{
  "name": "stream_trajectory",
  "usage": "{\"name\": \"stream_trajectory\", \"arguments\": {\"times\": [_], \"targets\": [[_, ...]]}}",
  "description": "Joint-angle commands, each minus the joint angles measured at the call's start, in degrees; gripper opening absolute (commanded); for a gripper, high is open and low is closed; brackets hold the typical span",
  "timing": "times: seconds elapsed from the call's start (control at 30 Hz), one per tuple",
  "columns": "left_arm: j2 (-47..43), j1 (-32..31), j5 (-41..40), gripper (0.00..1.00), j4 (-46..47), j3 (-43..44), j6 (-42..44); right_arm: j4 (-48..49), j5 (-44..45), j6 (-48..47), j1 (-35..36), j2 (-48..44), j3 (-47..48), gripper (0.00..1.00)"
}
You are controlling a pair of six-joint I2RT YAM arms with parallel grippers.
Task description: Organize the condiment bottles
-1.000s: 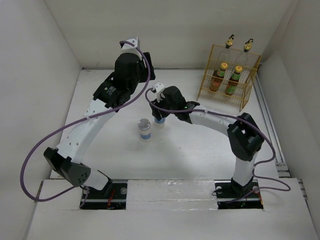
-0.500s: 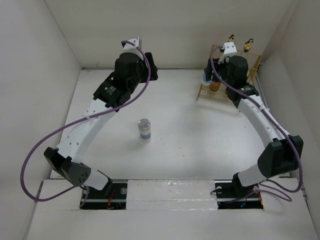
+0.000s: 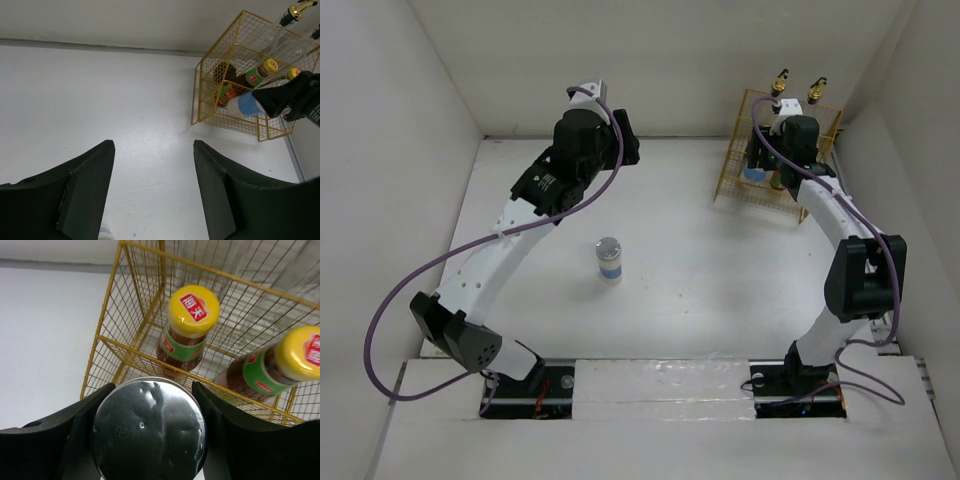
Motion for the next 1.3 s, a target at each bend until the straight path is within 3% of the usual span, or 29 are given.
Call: {"name": "stream_trajectory", "arguments": {"times": [0.0, 0.1, 0.2, 0.37, 0.5, 0.7, 0.77, 0.8, 0.83, 0.87, 0.9, 1.0, 1.03, 1.07, 1.17, 1.2, 1.27], "targets": [[-0.10, -0.13, 1.11, 0.60, 2.63, -0.76, -0.83, 6.66, -1.45, 0.65, -0.34, 1.06, 3.89, 0.34], [0.43, -0.13, 1.64, 0.60, 2.63, -0.76, -0.83, 6.66, -2.24, 1.26, 0.18, 3.35, 3.19, 0.35], [0.43, -0.13, 2.26, 0.60, 3.15, -1.29, -1.36, 6.66, -2.24, 1.27, 0.19, 5.11, 3.18, 0.45], [0.43, -0.13, 2.26, 0.60, 3.15, -1.29, -1.36, 4.90, -0.40, 1.88, 1.24, 6.43, 3.71, 0.77], [0.43, -0.13, 1.73, 0.60, 2.63, -0.77, -1.36, 3.40, 2.94, 1.88, 1.24, 3.72, 4.76, 0.94], [0.43, -0.13, 1.12, 0.57, 1.92, 2.31, 0.39, 2.00, 6.37, 0.04, 3.52, -7.16, 3.11, 0.99], [0.43, -0.13, 0.59, 0.52, 1.92, 3.45, 0.40, 2.00, 7.43, -0.49, 6.58, -10.78, 0.30, 0.89], [0.43, -0.13, 0.59, 0.44, 1.92, 4.59, 0.40, 2.87, 6.82, -0.49, 7.82, -14.10, -3.11, 0.74], [0.95, -0.13, -0.02, 0.35, 1.40, 5.12, 0.92, 2.88, 5.51, -1.10, 9.31, -15.61, -4.89, 0.26], [0.95, -0.13, -0.55, 0.27, 1.40, 5.65, 0.93, 3.66, 2.19, -1.63, 11.15, -17.02, -6.64, 0.10], [0.95, -0.13, -1.17, 0.21, 0.87, 6.17, 0.93, 3.67, -0.11, -2.68, 15.35, -18.17, -8.23, 0.02], [0.95, -0.13, -4.50, 0.18, 0.34, 8.28, 0.40, 2.45, -5.74, -6.29, 25.36, -21.51, -14.02, 0.01], [0.43, -0.13, -5.56, 0.23, -0.35, 8.29, 0.40, 1.92, -7.24, -6.29, 27.67, -22.04, -14.83, 0.10], [0.43, -0.13, -7.83, 0.36, -0.88, 9.25, 0.40, 1.91, -8.47, -6.29, 29.78, -22.04, -15.70, 0.37], [-0.19, -0.13, -9.08, 0.54, -1.59, 12.15, 0.40, 1.91, -12.87, -6.29, 37.08, -18.73, -17.30, 0.91], [-0.80, -0.13, -9.08, 0.57, -2.11, 12.68, 0.40, 1.91, -13.57, -6.29, 38.58, -17.14, -17.30, 0.98], [-1.41, -0.13, -8.03, 0.64, -2.12, 12.07, 0.40, 0.42, -14.98, -7.77, 42.71, -12.23, -14.50, 1.00]]}}
